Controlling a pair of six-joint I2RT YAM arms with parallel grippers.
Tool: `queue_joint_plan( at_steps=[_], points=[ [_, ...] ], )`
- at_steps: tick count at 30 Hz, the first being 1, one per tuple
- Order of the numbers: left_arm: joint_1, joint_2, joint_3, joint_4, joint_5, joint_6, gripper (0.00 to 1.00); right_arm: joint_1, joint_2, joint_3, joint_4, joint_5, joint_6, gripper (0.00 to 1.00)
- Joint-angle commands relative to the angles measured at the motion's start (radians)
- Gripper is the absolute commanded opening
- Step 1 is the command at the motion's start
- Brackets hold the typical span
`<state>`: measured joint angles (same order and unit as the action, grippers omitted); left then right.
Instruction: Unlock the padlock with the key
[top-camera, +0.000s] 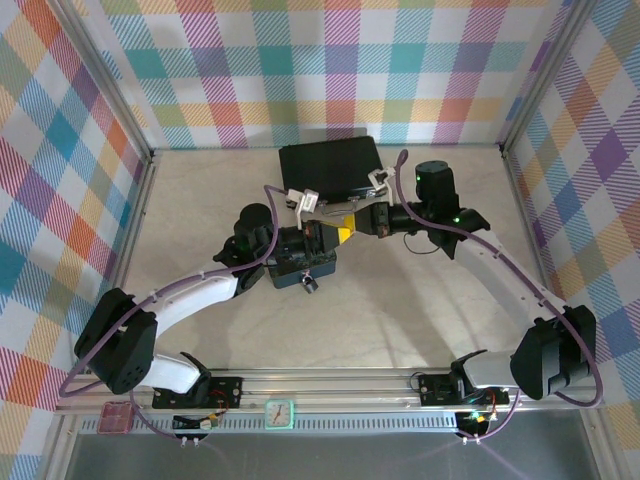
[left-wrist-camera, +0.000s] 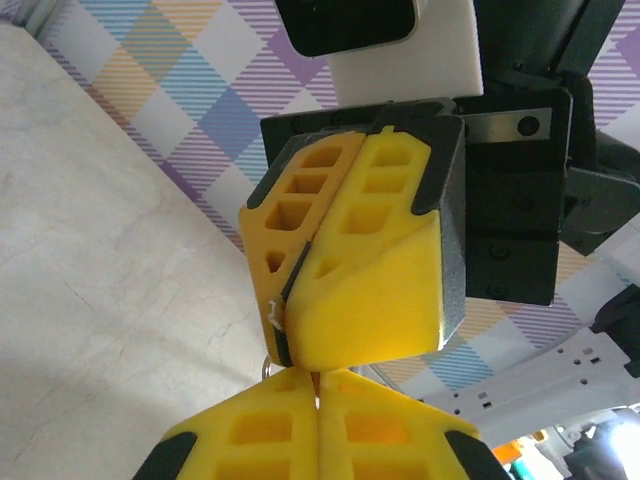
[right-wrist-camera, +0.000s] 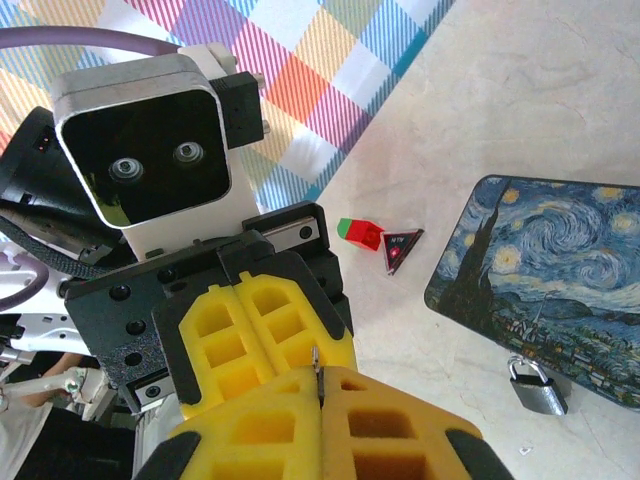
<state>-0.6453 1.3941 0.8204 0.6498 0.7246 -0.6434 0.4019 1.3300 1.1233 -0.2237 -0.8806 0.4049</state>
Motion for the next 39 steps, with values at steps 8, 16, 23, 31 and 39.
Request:
queue_joint_plan(
  at_steps=[8, 16, 23, 31, 39],
  points=[
    [-0.013, -0.085, -0.005, -0.041, -0.113, 0.017, 0.0, 0.002, -0.028, -0.013, 0.147, -0.002, 0.119, 0.44],
    [-0.012, -0.084, -0.016, -0.064, -0.184, 0.0, 0.0, -0.001, -0.178, -0.056, 0.078, 0.232, 0.072, 0.7],
    [-0.013, -0.07, -0.07, 0.06, -0.188, -0.056, 0.0, -0.005, -0.222, -0.224, 0.281, 0.123, 0.141, 0.54],
    [-0.017, -0.065, -0.093, 0.111, -0.176, -0.074, 0.0, -0.003, -0.173, -0.303, 0.514, 0.077, 0.218, 0.42],
    [-0.02, -0.066, -0.101, 0.122, -0.18, -0.075, 0.0, 0.007, -0.089, -0.27, 0.59, 0.034, 0.25, 0.3]
  ],
)
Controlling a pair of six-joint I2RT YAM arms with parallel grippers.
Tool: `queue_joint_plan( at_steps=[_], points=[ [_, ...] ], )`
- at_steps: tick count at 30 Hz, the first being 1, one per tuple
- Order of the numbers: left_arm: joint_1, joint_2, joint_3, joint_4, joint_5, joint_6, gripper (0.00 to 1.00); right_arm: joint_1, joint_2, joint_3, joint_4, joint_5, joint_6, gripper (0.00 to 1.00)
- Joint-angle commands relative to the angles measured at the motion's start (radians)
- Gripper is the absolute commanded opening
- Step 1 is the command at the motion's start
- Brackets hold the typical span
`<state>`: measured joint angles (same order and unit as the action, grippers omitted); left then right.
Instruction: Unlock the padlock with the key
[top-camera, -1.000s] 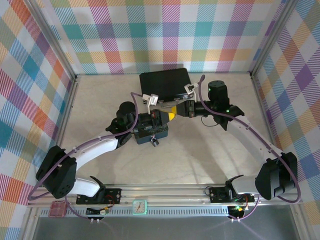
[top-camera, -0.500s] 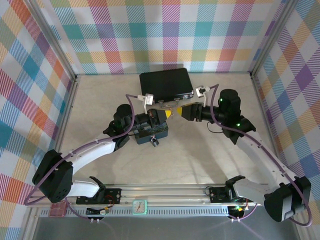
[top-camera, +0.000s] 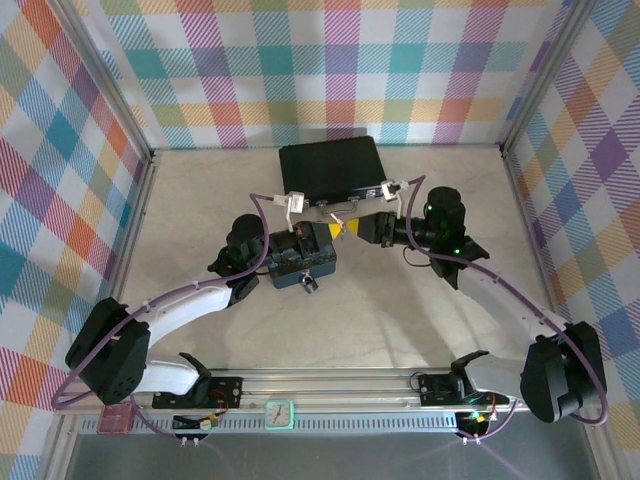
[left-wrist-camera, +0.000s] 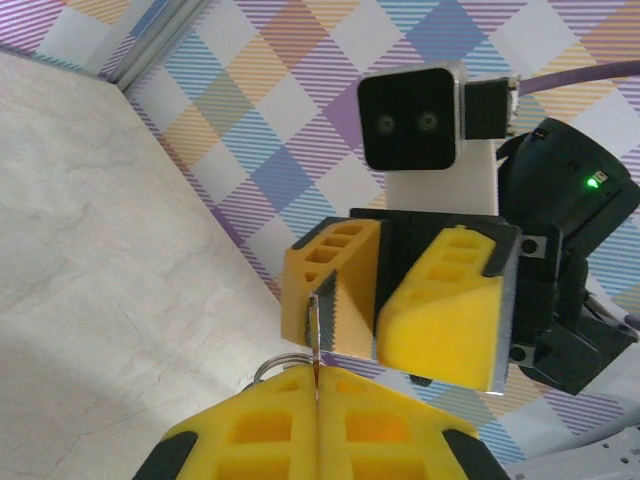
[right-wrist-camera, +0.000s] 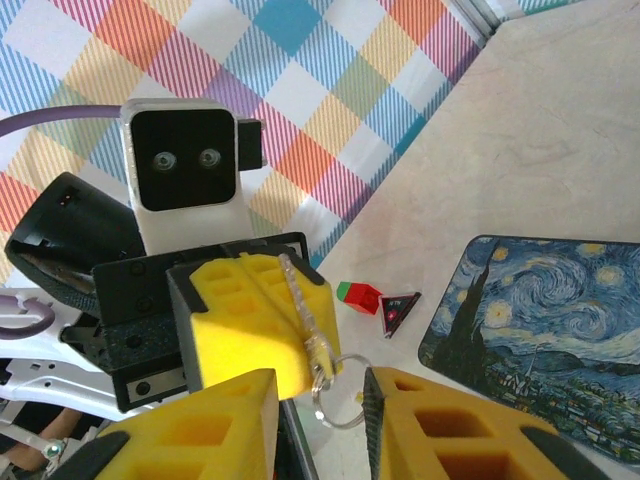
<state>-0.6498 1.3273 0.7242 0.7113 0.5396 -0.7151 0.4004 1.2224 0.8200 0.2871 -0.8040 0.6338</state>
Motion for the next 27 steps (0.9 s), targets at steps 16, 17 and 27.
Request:
queue_joint_plan(
  at_steps=[16, 17, 27],
  points=[
    [-0.017, -0.011, -0.004, 0.055, 0.003, -0.015, 0.04, 0.031, 0.063, 0.073, -0.013, -0.03, -0.058, 0.0],
    [-0.016, -0.022, -0.004, 0.032, -0.008, -0.011, 0.21, 0.031, 0.061, 0.084, -0.047, -0.027, -0.088, 0.0],
    [0.049, -0.177, -0.021, -0.133, -0.126, 0.045, 0.75, 0.002, 0.034, 0.124, -0.201, -0.042, -0.185, 0.0]
  ],
)
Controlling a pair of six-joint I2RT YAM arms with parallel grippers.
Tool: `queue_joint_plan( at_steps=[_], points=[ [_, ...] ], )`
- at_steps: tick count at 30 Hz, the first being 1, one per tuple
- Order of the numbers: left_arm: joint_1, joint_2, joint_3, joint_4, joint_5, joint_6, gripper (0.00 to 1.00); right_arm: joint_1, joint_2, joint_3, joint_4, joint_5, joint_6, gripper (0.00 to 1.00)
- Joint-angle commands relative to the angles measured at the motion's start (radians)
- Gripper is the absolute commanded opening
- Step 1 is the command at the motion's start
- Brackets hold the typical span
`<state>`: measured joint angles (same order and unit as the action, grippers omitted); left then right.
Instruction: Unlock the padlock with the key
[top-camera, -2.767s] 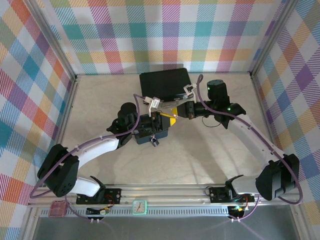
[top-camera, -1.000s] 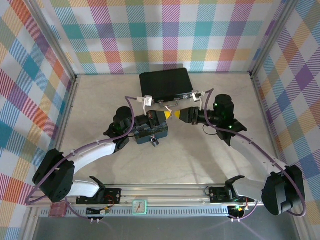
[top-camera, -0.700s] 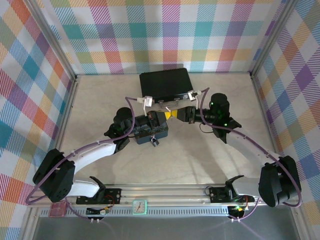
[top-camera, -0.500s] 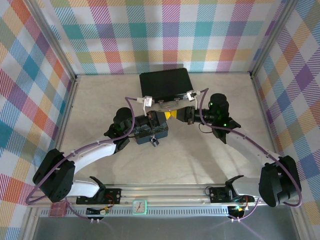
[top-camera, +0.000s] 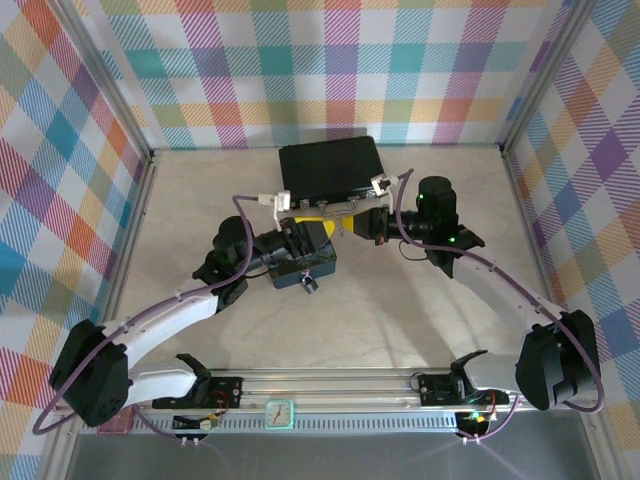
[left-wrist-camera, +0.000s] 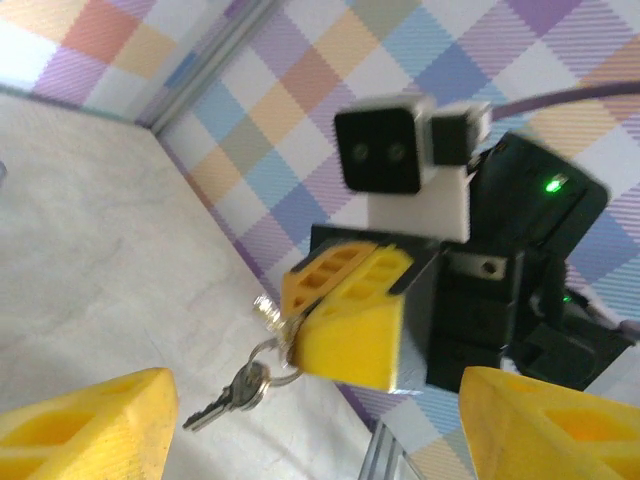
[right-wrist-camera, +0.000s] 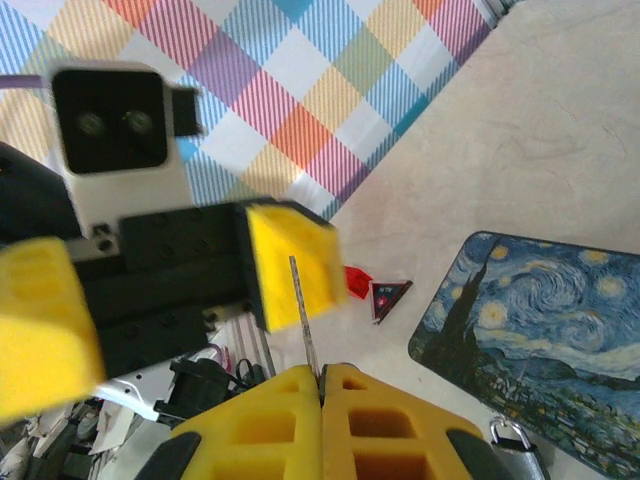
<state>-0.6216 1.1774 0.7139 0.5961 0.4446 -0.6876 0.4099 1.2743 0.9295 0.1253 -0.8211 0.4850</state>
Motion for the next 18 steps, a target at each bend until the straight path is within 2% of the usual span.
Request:
queue_joint_plan(
  at_steps=[1, 13, 18],
  points=[
    [0.023, -0.025, -0.008, -0.003, -0.024, 0.016, 0.76, -0.008, -0.019, 0.01, -0.034, -0.03, -0.027, 0.0],
    [0.023, 0.101, 0.002, 0.244, 0.035, -0.064, 0.76, -0.01, -0.012, -0.04, 0.107, -0.119, 0.12, 0.0],
    [0.023, 0.111, 0.008, 0.282, 0.042, -0.072, 0.74, -0.012, 0.007, -0.047, 0.16, -0.142, 0.169, 0.0]
  ],
)
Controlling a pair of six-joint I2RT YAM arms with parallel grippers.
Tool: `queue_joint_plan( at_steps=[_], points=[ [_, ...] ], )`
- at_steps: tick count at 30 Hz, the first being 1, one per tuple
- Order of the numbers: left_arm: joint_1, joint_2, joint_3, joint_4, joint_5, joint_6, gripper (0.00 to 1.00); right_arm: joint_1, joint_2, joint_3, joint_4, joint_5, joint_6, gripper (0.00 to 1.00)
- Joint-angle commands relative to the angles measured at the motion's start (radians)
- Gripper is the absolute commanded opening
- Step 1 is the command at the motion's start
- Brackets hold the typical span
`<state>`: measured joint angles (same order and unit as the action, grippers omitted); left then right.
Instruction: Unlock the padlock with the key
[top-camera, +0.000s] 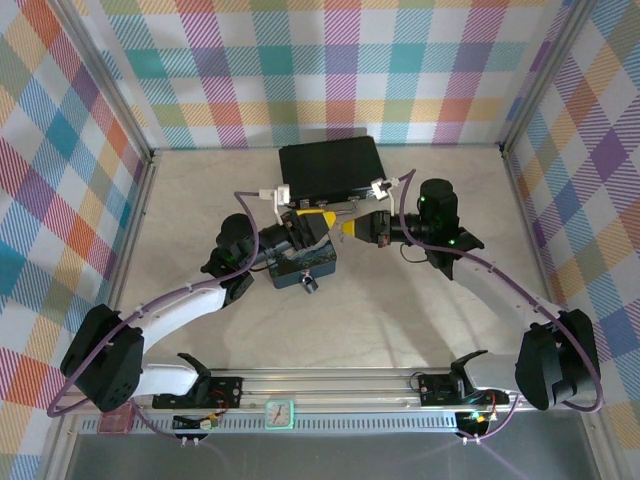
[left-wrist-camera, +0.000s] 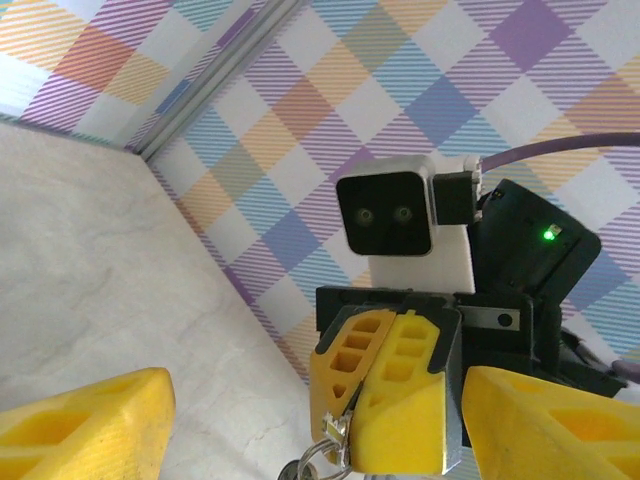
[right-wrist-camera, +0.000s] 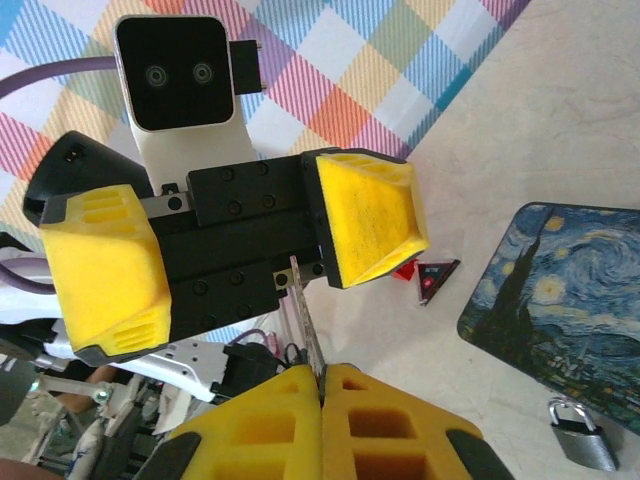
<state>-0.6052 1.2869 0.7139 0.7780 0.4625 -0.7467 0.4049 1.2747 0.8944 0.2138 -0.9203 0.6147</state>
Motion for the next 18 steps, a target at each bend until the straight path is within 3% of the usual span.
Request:
queue_joint_plan(
  at_steps=[1, 12, 16, 18],
  points=[
    [0.005, 0.003, 0.006, 0.108, 0.021, -0.016, 0.72, -0.008, 0.011, -0.013, 0.086, -0.047, 0.052, 0.0],
    [0.001, 0.056, 0.017, 0.166, 0.045, -0.044, 0.35, -0.009, 0.037, -0.021, 0.13, -0.043, 0.082, 0.0],
    [-0.002, 0.077, 0.026, 0.179, 0.065, -0.055, 0.04, -0.009, 0.044, -0.016, 0.12, -0.037, 0.073, 0.0],
    [-0.004, 0.076, 0.021, 0.179, 0.058, -0.052, 0.0, -0.009, 0.042, -0.016, 0.113, -0.028, 0.067, 0.0]
  ],
)
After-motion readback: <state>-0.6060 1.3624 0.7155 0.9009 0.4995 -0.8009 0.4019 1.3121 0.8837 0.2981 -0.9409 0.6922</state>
